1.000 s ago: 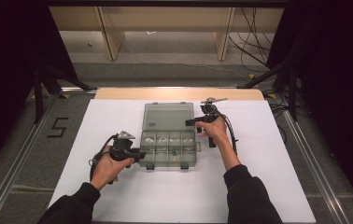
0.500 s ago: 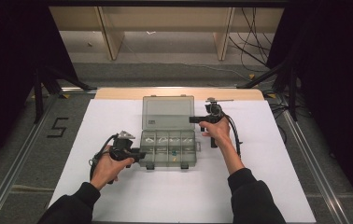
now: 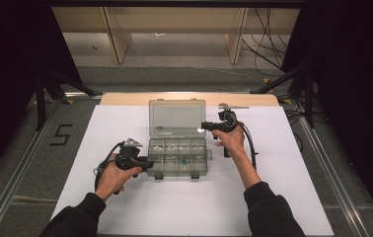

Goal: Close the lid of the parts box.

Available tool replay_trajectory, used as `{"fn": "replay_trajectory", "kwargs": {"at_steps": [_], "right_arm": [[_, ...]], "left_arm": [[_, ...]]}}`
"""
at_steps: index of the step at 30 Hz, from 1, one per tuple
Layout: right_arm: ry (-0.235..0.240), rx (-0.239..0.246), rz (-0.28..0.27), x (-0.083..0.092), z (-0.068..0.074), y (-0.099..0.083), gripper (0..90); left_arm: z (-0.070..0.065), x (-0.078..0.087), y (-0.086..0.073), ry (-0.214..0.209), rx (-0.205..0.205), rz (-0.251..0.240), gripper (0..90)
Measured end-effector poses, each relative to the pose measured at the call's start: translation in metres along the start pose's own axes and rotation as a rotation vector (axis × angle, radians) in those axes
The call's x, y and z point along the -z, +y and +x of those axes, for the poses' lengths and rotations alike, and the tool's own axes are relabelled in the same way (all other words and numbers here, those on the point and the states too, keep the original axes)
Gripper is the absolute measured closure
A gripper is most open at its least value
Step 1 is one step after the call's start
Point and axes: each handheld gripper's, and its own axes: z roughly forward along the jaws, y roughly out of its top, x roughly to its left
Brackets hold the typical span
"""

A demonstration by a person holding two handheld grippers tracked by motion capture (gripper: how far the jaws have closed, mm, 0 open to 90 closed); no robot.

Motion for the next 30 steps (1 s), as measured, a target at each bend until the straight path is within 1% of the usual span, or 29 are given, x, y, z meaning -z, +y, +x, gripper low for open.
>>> {"fn": "replay_trajectory", "kwargs": {"at_steps": [1, 2, 4, 5, 6, 7, 8, 9, 10, 11, 13, 18, 19, 20, 24, 25, 26, 27, 28, 29, 30], "right_arm": [[-0.011, 0.032, -0.011, -0.001, -0.002, 0.0, 82.5], [-0.002, 0.014, -0.014, 0.001, -0.001, -0.001, 83.0], [0.0, 0.046, -0.02, 0.001, -0.003, -0.001, 83.0], [-0.003, 0.043, -0.022, 0.002, -0.003, -0.002, 83.1], [-0.002, 0.049, -0.027, 0.001, -0.003, -0.003, 83.1], [-0.003, 0.046, -0.029, 0.002, -0.003, -0.003, 83.1], [-0.002, 0.055, -0.031, 0.002, -0.002, -0.003, 83.2], [-0.008, 0.071, -0.032, 0.002, -0.002, -0.003, 83.2], [-0.008, 0.073, -0.04, 0.003, -0.001, -0.004, 83.2], [-0.012, 0.087, -0.034, 0.004, 0.0, -0.004, 83.2], [-0.014, 0.096, -0.048, 0.004, 0.001, -0.005, 83.2], [-0.022, 0.15, -0.071, 0.007, 0.002, -0.009, 83.1], [-0.02, 0.165, -0.082, 0.007, 0.003, -0.01, 83.1], [-0.025, 0.167, -0.081, 0.008, 0.003, -0.011, 83.1], [-0.03, 0.216, -0.121, 0.008, 0.004, -0.016, 83.0], [-0.03, 0.224, -0.131, 0.008, 0.005, -0.017, 83.0], [-0.036, 0.245, -0.137, 0.007, 0.005, -0.017, 83.0], [-0.032, 0.243, -0.128, 0.009, 0.006, -0.017, 83.0], [-0.03, 0.256, -0.135, 0.009, 0.006, -0.017, 83.0], [-0.035, 0.259, -0.129, 0.01, 0.007, -0.018, 83.0], [-0.034, 0.281, -0.139, 0.009, 0.007, -0.018, 82.9]], "left_arm": [[0.0, 0.0, 0.0, 0.002, 0.002, -0.003, 62.9], [0.0, 0.0, 0.0, 0.002, 0.001, -0.003, 62.8], [0.001, 0.001, 0.0, 0.001, -0.018, 0.009, 62.8], [0.001, 0.001, 0.0, 0.001, -0.021, 0.015, 62.8], [0.001, 0.001, 0.0, 0.001, -0.016, 0.01, 62.8], [0.0, 0.0, 0.0, 0.002, -0.002, -0.001, 62.8], [0.0, 0.0, 0.0, 0.002, 0.0, -0.003, 62.7], [0.0, 0.0, 0.0, 0.002, -0.004, 0.001, 62.8], [0.0, 0.0, 0.0, 0.001, -0.002, -0.003, 62.7], [0.0, 0.0, 0.0, 0.0, -0.001, -0.002, 62.7], [0.0, 0.0, 0.0, -0.001, -0.001, -0.003, 62.7], [0.0, 0.0, 0.0, -0.002, -0.004, -0.007, 62.6], [0.0, 0.0, 0.0, -0.003, -0.005, -0.007, 62.6], [0.0, 0.0, 0.0, -0.004, -0.006, -0.006, 62.6], [0.0, 0.0, 0.0, -0.001, -0.008, -0.009, 62.2], [0.0, 0.0, 0.0, 0.002, -0.012, -0.009, 62.1], [0.0, 0.0, 0.0, 0.004, -0.024, -0.002, 61.9], [0.001, 0.001, 0.0, 0.004, -0.038, 0.009, 61.8], [0.001, 0.001, 0.0, 0.003, -0.029, 0.003, 61.7], [0.0, 0.0, 0.0, 0.002, -0.019, -0.008, 61.5], [0.0, 0.0, 0.0, 0.006, -0.016, -0.021, 61.2]]}}
